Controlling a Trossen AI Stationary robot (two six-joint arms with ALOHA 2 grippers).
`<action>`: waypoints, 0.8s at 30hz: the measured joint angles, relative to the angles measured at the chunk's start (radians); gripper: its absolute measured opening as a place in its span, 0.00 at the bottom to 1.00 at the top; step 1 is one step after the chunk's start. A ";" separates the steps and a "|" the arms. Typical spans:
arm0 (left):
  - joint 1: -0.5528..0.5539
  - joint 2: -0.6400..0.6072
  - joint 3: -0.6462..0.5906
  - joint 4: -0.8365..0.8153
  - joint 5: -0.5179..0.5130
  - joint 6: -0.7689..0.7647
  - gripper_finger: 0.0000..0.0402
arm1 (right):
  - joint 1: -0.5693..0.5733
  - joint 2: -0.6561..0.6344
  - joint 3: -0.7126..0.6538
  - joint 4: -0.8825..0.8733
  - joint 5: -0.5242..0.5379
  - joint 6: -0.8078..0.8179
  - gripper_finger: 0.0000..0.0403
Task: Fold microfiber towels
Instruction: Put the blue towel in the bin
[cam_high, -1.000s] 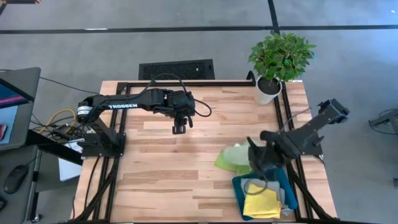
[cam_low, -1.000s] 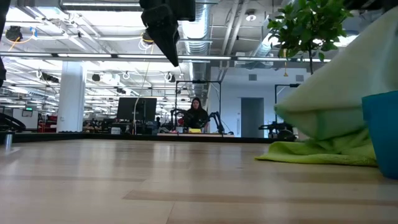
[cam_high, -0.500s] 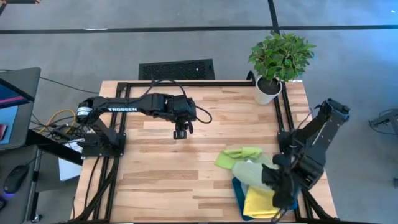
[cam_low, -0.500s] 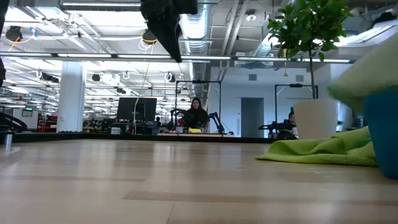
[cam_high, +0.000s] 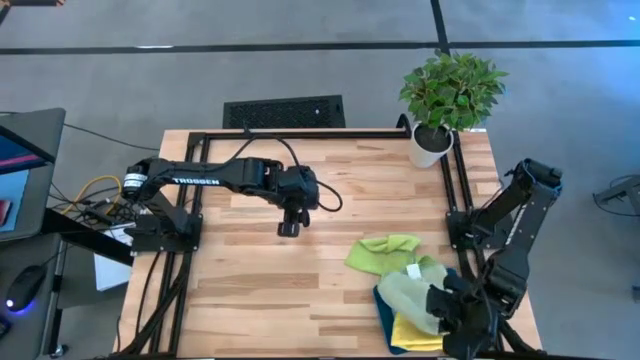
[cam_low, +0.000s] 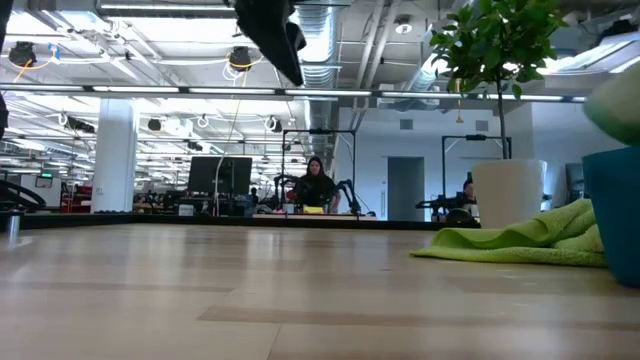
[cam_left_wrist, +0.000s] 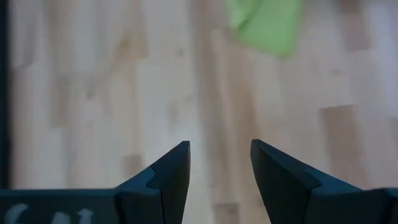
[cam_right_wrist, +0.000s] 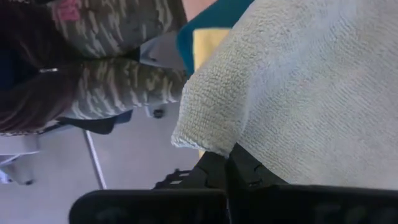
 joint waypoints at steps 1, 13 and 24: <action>-0.004 0.000 0.000 0.009 0.034 0.012 0.41 | 0.007 0.000 0.000 0.007 0.000 0.020 0.01; -0.028 0.000 0.000 0.045 0.136 0.064 0.41 | 0.061 0.082 0.000 0.009 -0.060 0.095 0.02; -0.029 0.000 0.000 0.046 0.135 0.033 0.41 | -0.023 0.155 0.000 0.061 -0.108 0.066 0.14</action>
